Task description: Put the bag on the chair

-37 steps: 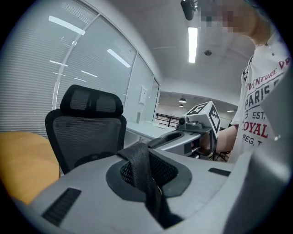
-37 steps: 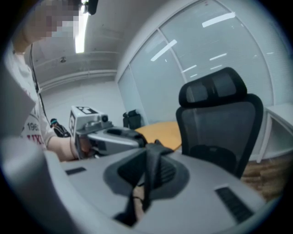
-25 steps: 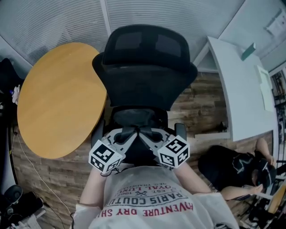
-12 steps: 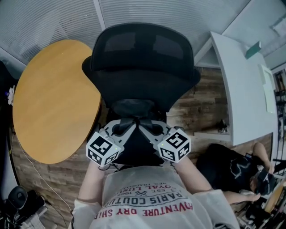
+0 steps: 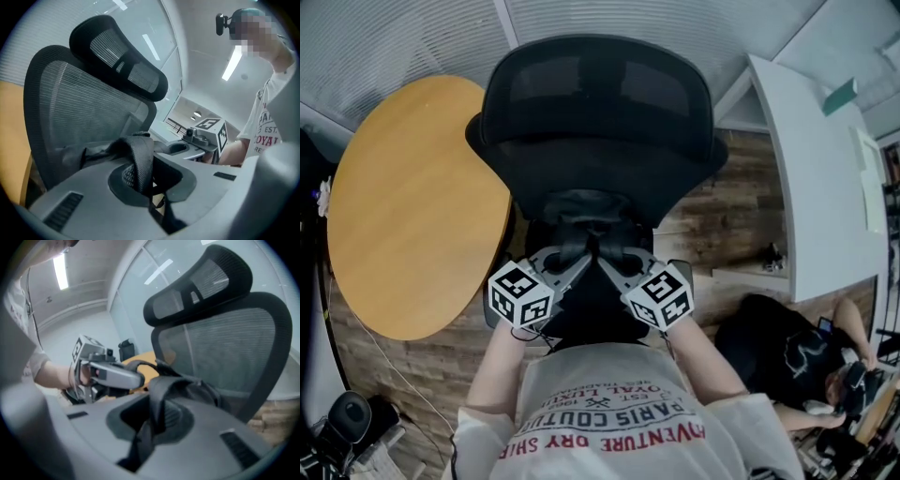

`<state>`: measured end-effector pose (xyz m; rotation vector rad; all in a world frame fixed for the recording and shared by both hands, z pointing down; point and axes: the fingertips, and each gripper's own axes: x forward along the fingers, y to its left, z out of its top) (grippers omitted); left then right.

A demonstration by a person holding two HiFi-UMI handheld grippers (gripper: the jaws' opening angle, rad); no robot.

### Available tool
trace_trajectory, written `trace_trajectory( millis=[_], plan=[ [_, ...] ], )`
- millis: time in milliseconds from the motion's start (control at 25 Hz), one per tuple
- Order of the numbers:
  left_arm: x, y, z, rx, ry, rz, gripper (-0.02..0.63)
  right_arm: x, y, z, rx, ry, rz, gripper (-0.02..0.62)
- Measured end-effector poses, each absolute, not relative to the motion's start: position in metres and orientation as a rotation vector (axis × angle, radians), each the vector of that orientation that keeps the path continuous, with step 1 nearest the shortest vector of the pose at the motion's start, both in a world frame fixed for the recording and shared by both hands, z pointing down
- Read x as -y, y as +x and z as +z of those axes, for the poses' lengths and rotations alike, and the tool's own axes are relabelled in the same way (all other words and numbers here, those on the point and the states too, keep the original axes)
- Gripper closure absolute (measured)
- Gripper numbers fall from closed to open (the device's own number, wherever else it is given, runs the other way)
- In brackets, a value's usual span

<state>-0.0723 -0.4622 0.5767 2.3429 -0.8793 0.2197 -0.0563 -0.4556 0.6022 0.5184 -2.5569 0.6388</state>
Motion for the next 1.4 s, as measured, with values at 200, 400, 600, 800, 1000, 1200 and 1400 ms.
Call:
trace_trajectory(
  millis=[200, 400, 600, 800, 1000, 1200, 1400],
  plan=[
    [0.443, -0.053, 0.627, 0.78, 2.317, 0.395, 0.563, 0.448, -0.051, 0.65, 2.458, 0.509, 0.611, 0.548],
    [0.437, -0.05, 0.678, 0.793, 2.316, 0.566, 0.563, 0.451, -0.047, 0.679, 2.415, 0.553, 0.639, 0.548],
    [0.437, -0.061, 0.688, 0.862, 2.263, 0.523, 0.494, 0.453, -0.047, 0.678, 2.409, 0.617, 0.774, 0.473],
    [0.439, -0.071, 0.69, 0.944, 2.232, 0.523, 0.348, 0.462, -0.032, 0.672, 2.385, 0.784, 0.846, 0.357],
    [0.439, -0.074, 0.675, 0.93, 2.264, 0.491, 0.344, 0.458, -0.027, 0.658, 2.384, 0.855, 0.859, 0.356],
    [0.435, -0.08, 0.65, 0.919, 2.314, 0.447, 0.345, 0.451, -0.023, 0.625, 2.448, 0.938, 0.791, 0.505],
    [0.429, -0.087, 0.614, 0.916, 2.393, 0.4, 0.473, 0.451, -0.031, 0.578, 2.573, 1.006, 0.717, 0.558]
  ],
)
